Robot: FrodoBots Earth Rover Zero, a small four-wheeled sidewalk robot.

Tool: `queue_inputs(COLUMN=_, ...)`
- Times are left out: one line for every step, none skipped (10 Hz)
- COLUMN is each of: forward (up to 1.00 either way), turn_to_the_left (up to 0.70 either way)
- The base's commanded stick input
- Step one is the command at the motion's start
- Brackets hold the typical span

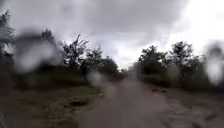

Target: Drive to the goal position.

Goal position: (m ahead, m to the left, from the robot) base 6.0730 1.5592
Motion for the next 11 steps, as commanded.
queue_inputs(forward=0.7, turn_to_the_left=-0.14)
queue_inputs(forward=0.7, turn_to_the_left=-0.07)
queue_inputs(forward=0.7, turn_to_the_left=0.0)
queue_inputs(forward=0.7, turn_to_the_left=0.0)
queue_inputs(forward=0.7, turn_to_the_left=0.0)
queue_inputs(forward=0.7, turn_to_the_left=0.0)
queue_inputs(forward=0.7, turn_to_the_left=0.0)
queue_inputs(forward=0.7, turn_to_the_left=0.0)
queue_inputs(forward=0.7, turn_to_the_left=0.0)
queue_inputs(forward=0.7, turn_to_the_left=-0.03)
queue_inputs(forward=0.7, turn_to_the_left=-0.14)
